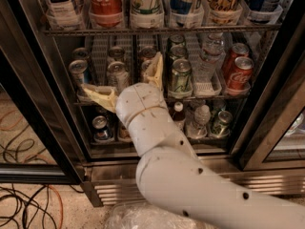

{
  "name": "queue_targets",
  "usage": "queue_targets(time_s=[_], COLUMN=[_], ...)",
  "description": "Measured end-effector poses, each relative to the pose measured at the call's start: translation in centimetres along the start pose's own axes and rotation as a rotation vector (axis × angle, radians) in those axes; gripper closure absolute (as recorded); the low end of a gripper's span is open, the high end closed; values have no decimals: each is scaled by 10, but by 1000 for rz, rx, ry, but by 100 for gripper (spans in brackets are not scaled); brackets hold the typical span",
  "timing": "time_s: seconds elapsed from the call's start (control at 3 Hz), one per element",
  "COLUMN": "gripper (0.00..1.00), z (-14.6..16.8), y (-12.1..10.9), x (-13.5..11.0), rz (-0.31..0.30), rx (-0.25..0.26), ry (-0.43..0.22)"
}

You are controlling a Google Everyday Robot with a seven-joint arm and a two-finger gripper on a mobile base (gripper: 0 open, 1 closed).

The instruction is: Pick 7up can from top shelf of fridge

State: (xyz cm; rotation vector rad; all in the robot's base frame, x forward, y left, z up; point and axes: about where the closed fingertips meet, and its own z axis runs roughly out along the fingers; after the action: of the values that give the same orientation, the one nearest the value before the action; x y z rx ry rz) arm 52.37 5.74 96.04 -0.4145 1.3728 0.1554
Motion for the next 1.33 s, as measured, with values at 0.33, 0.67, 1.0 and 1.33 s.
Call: queue_targets(time_s=[0.33, 0.67, 1.0, 1.33], gripper=[0, 0, 0, 0], z=[-14, -14, -10, -10], y=[-5, -5, -6, -13], x=[-12, -12, -18, -28], rz=[17, 17, 49, 58], rx=[52, 52, 64, 94], ry=[-103, -103, -105, -68])
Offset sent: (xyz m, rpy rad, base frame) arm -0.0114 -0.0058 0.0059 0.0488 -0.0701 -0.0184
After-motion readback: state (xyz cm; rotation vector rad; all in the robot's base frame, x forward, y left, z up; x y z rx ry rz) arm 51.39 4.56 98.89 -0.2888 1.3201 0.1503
